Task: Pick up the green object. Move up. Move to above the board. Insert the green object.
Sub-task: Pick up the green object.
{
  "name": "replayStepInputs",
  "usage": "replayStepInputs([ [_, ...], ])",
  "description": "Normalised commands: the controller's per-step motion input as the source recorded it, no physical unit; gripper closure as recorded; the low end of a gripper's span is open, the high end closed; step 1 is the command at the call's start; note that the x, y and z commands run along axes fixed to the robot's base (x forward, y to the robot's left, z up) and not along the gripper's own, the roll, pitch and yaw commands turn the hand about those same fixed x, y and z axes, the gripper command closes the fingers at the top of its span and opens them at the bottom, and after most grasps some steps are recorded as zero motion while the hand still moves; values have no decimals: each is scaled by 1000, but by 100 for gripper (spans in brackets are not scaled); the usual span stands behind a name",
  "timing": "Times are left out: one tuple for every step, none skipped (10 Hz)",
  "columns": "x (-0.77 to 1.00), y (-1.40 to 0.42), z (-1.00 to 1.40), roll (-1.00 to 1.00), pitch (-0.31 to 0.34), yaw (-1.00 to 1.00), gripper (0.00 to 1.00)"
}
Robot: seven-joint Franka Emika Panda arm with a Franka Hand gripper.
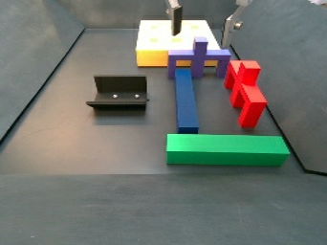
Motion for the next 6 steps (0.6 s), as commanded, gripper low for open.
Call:
replayStepInputs([
  [-140, 91, -157, -1, 0, -880, 0],
  [-206, 257, -237, -7, 10, -731, 0],
  [-169, 357, -331, -9, 44, -660, 0],
  [-183, 414, -349, -19, 49, -600, 0],
  [-131, 331, -323, -43, 29, -660, 0],
  [-80, 209, -314, -73, 9, -749, 0],
])
